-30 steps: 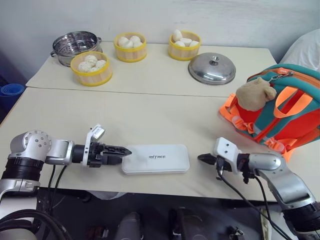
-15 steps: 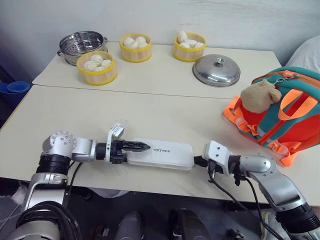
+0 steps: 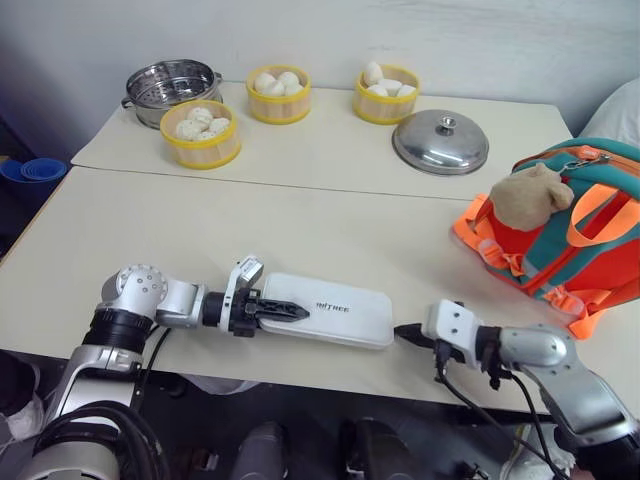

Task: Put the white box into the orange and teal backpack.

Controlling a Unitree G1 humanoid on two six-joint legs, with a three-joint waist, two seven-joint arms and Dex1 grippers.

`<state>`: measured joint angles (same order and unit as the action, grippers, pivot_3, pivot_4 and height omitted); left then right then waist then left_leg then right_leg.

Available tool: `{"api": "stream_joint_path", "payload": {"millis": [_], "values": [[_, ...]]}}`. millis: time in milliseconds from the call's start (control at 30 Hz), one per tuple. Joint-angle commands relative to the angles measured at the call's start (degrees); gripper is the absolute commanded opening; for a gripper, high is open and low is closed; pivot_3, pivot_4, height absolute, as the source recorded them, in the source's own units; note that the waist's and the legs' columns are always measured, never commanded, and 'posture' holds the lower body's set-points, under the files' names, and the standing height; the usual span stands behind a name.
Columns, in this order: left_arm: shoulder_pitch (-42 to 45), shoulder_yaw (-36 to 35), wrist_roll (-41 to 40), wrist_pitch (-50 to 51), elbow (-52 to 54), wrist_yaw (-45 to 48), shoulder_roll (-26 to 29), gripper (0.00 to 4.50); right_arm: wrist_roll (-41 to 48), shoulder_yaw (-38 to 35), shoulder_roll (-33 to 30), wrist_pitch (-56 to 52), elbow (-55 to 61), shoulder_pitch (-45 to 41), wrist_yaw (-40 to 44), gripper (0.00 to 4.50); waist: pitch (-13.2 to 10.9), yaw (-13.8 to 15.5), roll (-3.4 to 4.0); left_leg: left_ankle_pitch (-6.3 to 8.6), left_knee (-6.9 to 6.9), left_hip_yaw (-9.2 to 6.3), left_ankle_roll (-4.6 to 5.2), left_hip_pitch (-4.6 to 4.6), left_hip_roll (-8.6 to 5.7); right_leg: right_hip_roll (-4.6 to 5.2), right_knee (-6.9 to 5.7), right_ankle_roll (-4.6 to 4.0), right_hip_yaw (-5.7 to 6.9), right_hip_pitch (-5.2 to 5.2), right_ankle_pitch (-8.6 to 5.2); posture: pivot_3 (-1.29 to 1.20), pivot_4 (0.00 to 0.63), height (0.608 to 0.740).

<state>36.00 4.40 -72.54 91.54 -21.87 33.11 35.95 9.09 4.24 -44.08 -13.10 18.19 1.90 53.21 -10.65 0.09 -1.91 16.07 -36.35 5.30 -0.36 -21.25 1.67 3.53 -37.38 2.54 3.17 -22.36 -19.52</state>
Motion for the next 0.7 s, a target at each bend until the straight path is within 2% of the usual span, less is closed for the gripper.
{"api": "stream_joint_path", "payload": {"millis": [33, 100, 267, 333, 467, 533, 567, 700], "values": [[-6.3, -1.7, 3.4, -10.4, 17.0, 12.1, 3.2, 1.34, 4.5, -7.6, 1.7, 0.4, -0.3, 8.4, -1.9, 0.0, 0.0, 0.0, 0.01, 0.0, 0.03, 0.0, 0.0, -0.07, 0.0, 0.01, 0.06, 0.0, 0.0, -0.03, 0.0, 0.0, 0.15, 0.74], [-10.6, -0.9, 9.6, -22.1, 24.2, 20.5, 5.4, 1.34, 10.7, -15.5, 5.7, -1.3, 2.1, 12.3, -5.5, 0.0, 0.0, 0.1, 0.02, 0.02, 0.12, 0.0, -0.03, -0.09, 0.01, 0.0, 0.15, 0.0, 0.0, -0.05, 0.0, 0.0, 0.15, 0.74], [-16.7, -0.2, 26.8, -52.5, 28.6, 34.4, 6.2, 1.34, 19.0, -31.4, 12.8, -1.2, 5.2, 21.8, -10.9, 1.55, -0.2, 0.0, 0.4, 0.04, 0.21, 0.05, -0.05, -0.14, 0.0, 0.02, 0.37, -0.02, -0.01, -0.06, 0.02, 0.0, 0.15, 0.74], [-17.1, -1.0, 31.3, -61.3, 28.3, 35.9, 4.7, 1.34, 21.0, -37.3, 15.7, 0.6, 5.9, 25.0, -12.8, 2.23, -0.2, 0.0, 0.49, 0.17, 0.33, 0.05, -0.09, -0.14, 0.02, 0.01, 0.39, -0.07, -0.01, -0.09, 0.03, 0.0, 0.15, 0.74], [-16.8, -2.9, 33.4, -66.2, 27.8, 37.4, 4.1, 1.34, 26.1, -46.0, 18.4, 1.6, 6.5, 26.6, -15.8, 3.64, -0.2, -0.4, 0.56, 0.26, 0.37, 0.04, 0.16, -0.15, 0.04, 0.0, 0.39, -0.08, -0.02, -0.12, 0.02, 0.0, 0.15, 0.74], [-16.7, -3.8, 33.7, -67.0, 27.0, 38.3, 4.5, 1.34, 27.9, -48.5, 17.2, 1.5, 5.2, 24.8, -16.1, 4.35, -0.2, -0.8, 0.59, 0.14, 0.36, 0.1, 0.48, -0.15, 0.04, 0.0, 0.37, -0.06, -0.08, -0.13, 0.04, 0.0, 0.15, 0.74], [-16.7, -3.9, 34.0, -67.3, 26.4, 39.8, 5.3, 1.34, 29.0, -48.8, 15.5, 0.8, 4.2, 22.5, -15.9, 4.46, -0.2, -1.1, 0.59, 0.14, 0.37, 0.1, 0.49, -0.15, 0.05, 0.0, 0.37, -0.06, -0.08, -0.13, 0.04, 0.0, 0.15, 0.74], [-15.3, -4.0, 34.5, -67.0, 24.3, 42.9, 6.7, 1.34, 32.3, -45.3, 9.3, -3.4, -0.3, 11.8, -14.0, 4.46, -0.2, -1.9, 0.61, 0.09, 0.33, 0.16, 0.57, -0.09, 0.03, -0.02, 0.31, 0.0, -0.12, -0.11, 0.09, 0.0, 0.15, 0.74]]}}
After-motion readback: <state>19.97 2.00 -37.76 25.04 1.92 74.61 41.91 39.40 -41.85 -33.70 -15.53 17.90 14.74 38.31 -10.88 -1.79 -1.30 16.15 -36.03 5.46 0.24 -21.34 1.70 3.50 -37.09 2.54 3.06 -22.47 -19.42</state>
